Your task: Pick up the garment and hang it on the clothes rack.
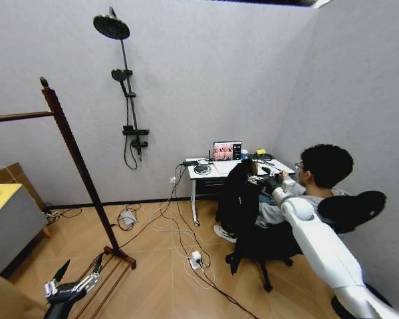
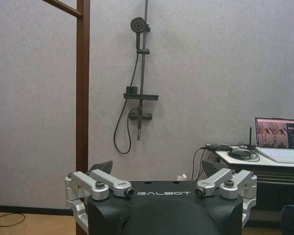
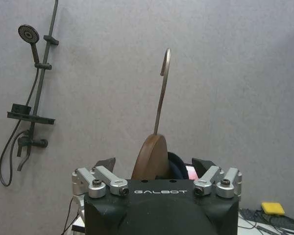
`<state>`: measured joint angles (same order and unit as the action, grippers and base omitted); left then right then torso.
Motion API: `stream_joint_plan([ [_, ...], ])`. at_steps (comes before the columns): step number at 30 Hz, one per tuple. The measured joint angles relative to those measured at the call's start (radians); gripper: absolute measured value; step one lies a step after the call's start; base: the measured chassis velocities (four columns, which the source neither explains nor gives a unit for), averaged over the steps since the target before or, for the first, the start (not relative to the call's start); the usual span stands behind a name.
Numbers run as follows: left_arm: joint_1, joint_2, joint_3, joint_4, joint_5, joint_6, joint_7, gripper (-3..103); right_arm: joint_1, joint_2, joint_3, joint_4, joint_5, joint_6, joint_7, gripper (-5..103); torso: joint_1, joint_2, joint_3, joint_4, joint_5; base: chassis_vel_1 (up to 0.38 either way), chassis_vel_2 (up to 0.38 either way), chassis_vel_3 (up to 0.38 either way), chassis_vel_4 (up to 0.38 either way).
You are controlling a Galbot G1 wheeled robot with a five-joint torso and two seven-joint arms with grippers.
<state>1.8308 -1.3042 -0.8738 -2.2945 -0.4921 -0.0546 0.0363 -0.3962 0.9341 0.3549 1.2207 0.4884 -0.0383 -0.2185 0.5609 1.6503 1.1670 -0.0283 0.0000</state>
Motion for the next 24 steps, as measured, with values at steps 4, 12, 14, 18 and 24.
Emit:
stream_joint_plan([
  [4, 0.0, 0.0, 0.0, 0.0, 0.0, 0.0, 0.0, 100, 0.054, -0.001, -0.026, -0.026, 0.0, 0.0, 0.001, 78, 0.0, 0.0, 0.0, 0.0, -0.0002, 0.0, 0.0, 0.0, 0.0],
  [12, 0.0, 0.0, 0.0, 0.0, 0.0, 0.0, 0.0, 100, 0.083, -0.001, -0.056, -0.019, 0.014, -0.03, 0.036, 50, 0.0, 0.0, 0.0, 0.0001, -0.0003, 0.0, 0.0, 0.0, 0.0],
  [14, 0.0, 0.0, 0.0, 0.0, 0.0, 0.0, 0.0, 100, 0.04, 0.005, -0.031, -0.004, 0.011, -0.036, 0.052, 34, 0.0, 0.0, 0.0, 0.0, 0.0001, 0.0, 0.0, 0.0, 0.0],
  [18, 0.0, 0.0, 0.0, 0.0, 0.0, 0.0, 0.0, 100, 0.014, -0.001, -0.015, 0.01, 0.014, -0.027, 0.052, 16, 0.0, 0.0, 0.0, -0.0001, 0.0001, 0.0, 0.0, 0.0, 0.0],
  [24, 0.0, 0.0, 0.0, 0.0, 0.0, 0.0, 0.0, 100, 0.012, -0.002, -0.008, 0.001, 0.013, -0.012, 0.052, 10, 0.0, 0.0, 0.0, 0.0001, 0.0, 0.0, 0.0, 0.0, 0.0],
])
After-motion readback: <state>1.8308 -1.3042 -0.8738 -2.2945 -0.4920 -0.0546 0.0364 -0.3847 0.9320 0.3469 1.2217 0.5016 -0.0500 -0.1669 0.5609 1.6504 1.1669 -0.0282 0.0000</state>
